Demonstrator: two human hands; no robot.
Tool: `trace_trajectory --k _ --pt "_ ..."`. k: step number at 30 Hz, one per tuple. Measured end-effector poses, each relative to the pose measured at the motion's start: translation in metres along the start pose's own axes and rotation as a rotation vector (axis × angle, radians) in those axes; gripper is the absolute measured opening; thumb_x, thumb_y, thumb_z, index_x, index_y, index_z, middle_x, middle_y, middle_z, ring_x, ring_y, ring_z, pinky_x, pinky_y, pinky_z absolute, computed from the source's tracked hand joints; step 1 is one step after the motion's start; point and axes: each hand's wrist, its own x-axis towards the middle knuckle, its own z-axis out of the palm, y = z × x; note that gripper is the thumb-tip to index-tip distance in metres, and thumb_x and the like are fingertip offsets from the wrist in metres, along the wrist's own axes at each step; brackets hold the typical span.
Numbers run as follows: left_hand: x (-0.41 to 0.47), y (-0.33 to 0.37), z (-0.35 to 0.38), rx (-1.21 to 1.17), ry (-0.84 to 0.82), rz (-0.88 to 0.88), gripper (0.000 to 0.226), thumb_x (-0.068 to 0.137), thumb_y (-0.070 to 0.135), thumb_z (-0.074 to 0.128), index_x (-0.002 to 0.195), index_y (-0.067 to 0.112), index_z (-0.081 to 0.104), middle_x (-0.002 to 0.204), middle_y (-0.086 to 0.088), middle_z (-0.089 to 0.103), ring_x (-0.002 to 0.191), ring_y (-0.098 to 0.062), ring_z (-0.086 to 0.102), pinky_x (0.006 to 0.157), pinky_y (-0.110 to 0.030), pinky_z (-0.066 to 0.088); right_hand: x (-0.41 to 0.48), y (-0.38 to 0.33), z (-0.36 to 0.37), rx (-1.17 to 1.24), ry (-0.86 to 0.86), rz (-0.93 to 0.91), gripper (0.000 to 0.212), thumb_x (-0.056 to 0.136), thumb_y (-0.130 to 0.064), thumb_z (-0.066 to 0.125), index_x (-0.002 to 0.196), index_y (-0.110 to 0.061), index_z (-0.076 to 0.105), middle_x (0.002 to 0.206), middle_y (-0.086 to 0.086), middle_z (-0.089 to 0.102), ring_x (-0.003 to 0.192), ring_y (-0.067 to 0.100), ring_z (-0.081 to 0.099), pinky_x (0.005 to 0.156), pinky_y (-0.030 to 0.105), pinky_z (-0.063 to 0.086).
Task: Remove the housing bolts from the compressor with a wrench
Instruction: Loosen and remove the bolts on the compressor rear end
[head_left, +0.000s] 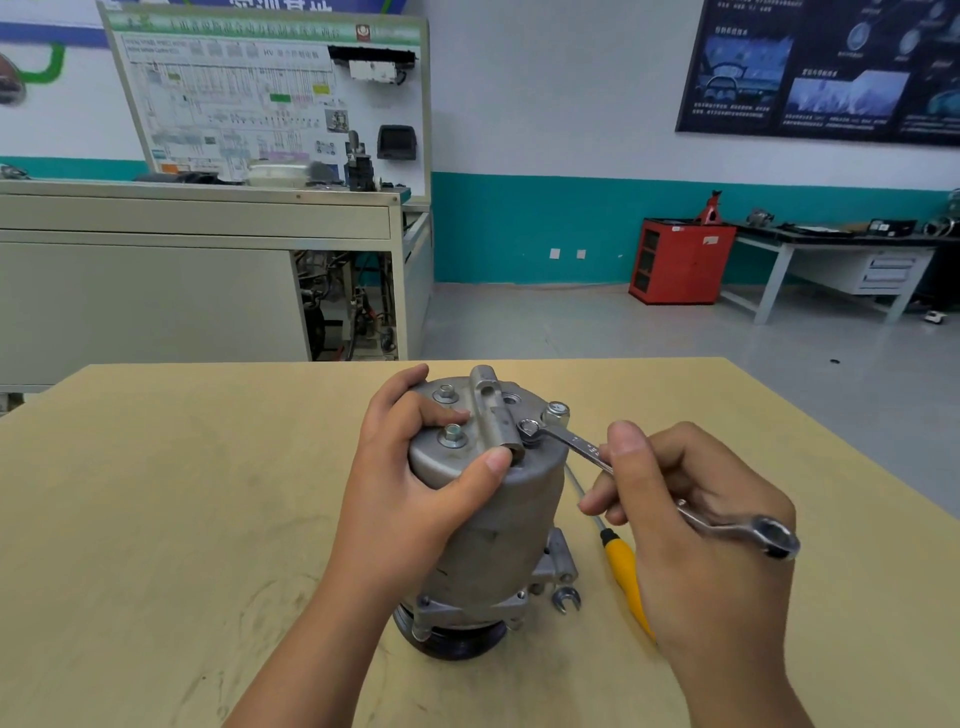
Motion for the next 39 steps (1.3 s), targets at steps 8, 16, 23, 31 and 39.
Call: trace_trajectory --k 8,16,23,31,39 --pt "-0.001 0.001 -0.001 -0.019 -0.01 -0.016 0.04 0.055 0.057 0.064 0.083 0.029 0.059 0.132 0.022 0.044 0.125 0.01 0.04 0.088 0.0 0.03 0.033 0.028 -0.009 0.439 -0.067 0.525 0.021 0.073 -0.031 0.064 0.061 -0.013 0.061 0.044 0.0 0.046 0.044 0.009 0.042 0.063 0.027 0.041" --pt "-0.001 0.0 -0.002 -0.033 -0.007 -0.015 0.041 0.054 0.057 0.065 0.084 0.03 0.059 0.134 0.022 0.042 0.125 0.011 0.04 0.089 0.0 0.031 0.073 0.051 0.036 0.27 -0.169 0.624 0.016 0.081 -0.027 0.072 0.073 -0.019 0.06 0.047 -0.015 0.044 0.057 0.01 0.034 0.063 0.025 0.032" --pt "0.0 -0.002 -0.004 -0.033 -0.014 0.013 0.04 0.056 0.054 0.065 0.084 0.026 0.06 0.134 0.018 0.044 0.127 0.006 0.04 0.09 -0.002 0.031 0.1 0.045 0.067 0.086 -0.597 0.568 0.022 0.076 -0.028 0.076 0.06 -0.015 0.069 0.052 -0.006 0.061 0.055 0.013 0.057 0.064 0.03 0.047" --pt "0.002 -0.002 -0.002 -0.03 -0.026 0.008 0.038 0.056 0.055 0.065 0.083 0.029 0.059 0.135 0.016 0.043 0.127 0.007 0.04 0.092 -0.003 0.032 0.113 0.04 0.074 0.097 -0.665 0.453 0.025 0.086 -0.02 0.066 0.087 0.005 0.067 0.047 -0.004 0.054 0.045 0.007 0.048 0.048 0.019 0.04" --pt "0.0 -0.001 -0.004 -0.034 -0.029 -0.002 0.039 0.055 0.054 0.065 0.083 0.027 0.059 0.135 0.017 0.043 0.123 0.013 0.04 0.089 -0.002 0.031 0.112 0.043 0.068 0.616 -0.209 0.834 0.027 0.094 -0.014 0.054 0.068 -0.014 0.046 0.035 -0.007 0.035 0.031 0.006 0.031 0.052 0.023 0.028"
